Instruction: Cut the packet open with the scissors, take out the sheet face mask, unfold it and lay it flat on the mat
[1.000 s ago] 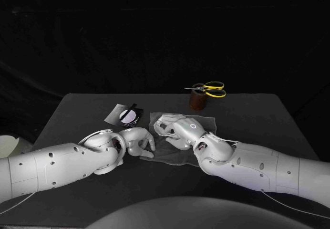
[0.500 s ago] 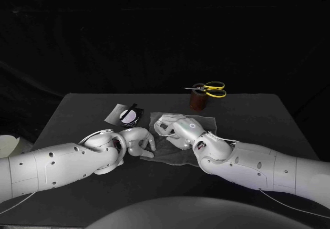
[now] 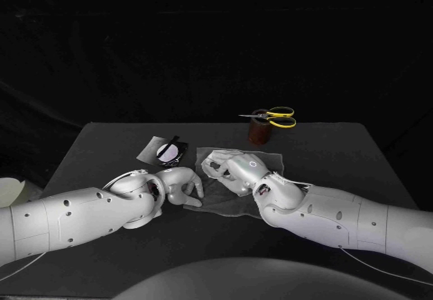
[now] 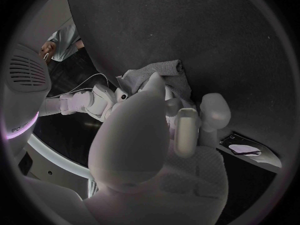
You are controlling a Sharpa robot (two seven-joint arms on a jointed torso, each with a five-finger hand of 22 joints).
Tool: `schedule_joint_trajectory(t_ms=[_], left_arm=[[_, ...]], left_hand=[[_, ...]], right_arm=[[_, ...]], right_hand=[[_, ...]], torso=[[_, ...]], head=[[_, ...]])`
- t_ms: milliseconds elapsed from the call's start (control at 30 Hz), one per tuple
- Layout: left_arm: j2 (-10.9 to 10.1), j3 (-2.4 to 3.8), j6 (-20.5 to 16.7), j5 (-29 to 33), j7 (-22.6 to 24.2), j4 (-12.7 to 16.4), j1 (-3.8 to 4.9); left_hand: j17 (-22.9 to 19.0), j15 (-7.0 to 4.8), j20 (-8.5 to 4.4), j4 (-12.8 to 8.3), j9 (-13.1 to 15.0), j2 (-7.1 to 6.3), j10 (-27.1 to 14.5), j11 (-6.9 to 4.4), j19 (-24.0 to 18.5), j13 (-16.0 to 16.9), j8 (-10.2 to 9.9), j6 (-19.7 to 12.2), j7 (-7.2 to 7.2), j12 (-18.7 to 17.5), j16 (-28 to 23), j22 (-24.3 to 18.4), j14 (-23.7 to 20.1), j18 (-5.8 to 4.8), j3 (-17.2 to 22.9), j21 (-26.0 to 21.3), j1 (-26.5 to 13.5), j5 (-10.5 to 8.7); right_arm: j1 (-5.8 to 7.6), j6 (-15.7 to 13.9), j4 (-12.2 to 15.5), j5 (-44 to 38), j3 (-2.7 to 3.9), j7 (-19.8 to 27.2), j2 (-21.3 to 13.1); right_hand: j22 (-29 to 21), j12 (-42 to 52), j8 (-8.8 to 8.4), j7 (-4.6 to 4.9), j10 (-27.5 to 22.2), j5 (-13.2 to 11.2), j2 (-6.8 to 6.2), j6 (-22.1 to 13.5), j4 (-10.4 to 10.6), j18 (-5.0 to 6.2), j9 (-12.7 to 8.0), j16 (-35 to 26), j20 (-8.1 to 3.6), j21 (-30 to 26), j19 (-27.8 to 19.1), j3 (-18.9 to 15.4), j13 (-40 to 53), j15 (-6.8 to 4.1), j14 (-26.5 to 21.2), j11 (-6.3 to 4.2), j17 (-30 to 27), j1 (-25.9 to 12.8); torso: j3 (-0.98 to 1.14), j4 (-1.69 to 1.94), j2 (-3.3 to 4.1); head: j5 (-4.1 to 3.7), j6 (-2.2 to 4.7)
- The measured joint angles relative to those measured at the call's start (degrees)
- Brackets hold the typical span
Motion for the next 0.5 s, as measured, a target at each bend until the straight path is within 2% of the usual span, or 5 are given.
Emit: schedule_joint_trajectory(t_ms=[167,200,233,500], left_arm=[[-0.01,0.0,0.01,0.05,-0.03,0.01,0.0],[-0.01,0.0,0.01,0.09,-0.03,0.01,0.0],[-0.01,0.0,0.01,0.13,-0.04,0.01,0.0],[-0.07,0.0,0.01,0.38,-0.05,0.08,0.0]], left_hand=[[0.0,0.0,0.0,0.0,0.0,0.0,0.0,0.0,0.0,-0.01,0.0,0.01,0.01,0.0,0.0,0.0,0.0,0.0,0.0,0.0,0.0,0.0],[0.0,0.0,0.0,0.0,0.0,0.0,0.0,0.0,0.0,-0.01,0.0,0.01,0.01,-0.01,0.0,0.0,0.0,0.0,0.0,0.0,0.0,0.0],[0.0,0.0,0.0,0.0,0.0,0.0,0.0,0.0,0.0,-0.01,0.0,0.01,0.01,-0.01,0.0,0.0,0.0,0.0,0.0,0.0,0.0,0.0],[0.0,0.0,0.0,0.0,0.0,0.0,0.0,0.0,0.0,0.05,-0.22,0.08,0.06,-0.01,-0.07,-0.01,0.0,0.0,0.0,0.0,0.0,0.0]], right_arm=[[0.0,-0.65,-0.39,0.02,0.0,0.01,0.13],[0.0,-0.87,-0.52,0.03,0.0,0.03,0.16],[0.0,-1.03,-0.58,0.03,0.0,0.04,0.17],[0.05,-2.78,-0.96,0.4,0.07,0.33,0.34]], right_hand=[[0.0,0.44,0.71,-0.39,0.0,-0.14,0.61,0.38,0.07,-0.01,0.43,0.04,-0.34,0.59,0.34,0.96,0.02,-0.52,0.1,-0.62,0.01,0.58],[0.0,0.65,0.94,-0.38,-0.1,-0.14,0.99,0.38,0.05,-0.47,0.47,0.04,-0.52,0.87,0.52,1.2,0.02,-0.61,0.02,-0.71,0.01,0.51],[0.0,0.71,1.06,-0.39,-0.09,-0.23,1.21,0.38,0.14,-0.82,0.77,0.04,-0.53,0.89,0.52,1.44,0.02,-0.61,0.02,-0.71,0.02,0.46],[-0.04,1.76,1.84,-0.71,-0.1,-0.58,1.98,0.48,0.49,-0.86,0.93,0.04,-0.83,1.54,0.82,2.78,0.04,-0.61,0.02,-0.7,0.06,0.59]], torso=[[0.0,0.0,-0.01],[0.0,0.0,-0.01],[0.0,0.0,-0.01],[-0.03,0.03,0.02]], head=[[-0.05,0.0],[-0.06,0.0],[-0.08,0.0],[-0.02,0.0]])
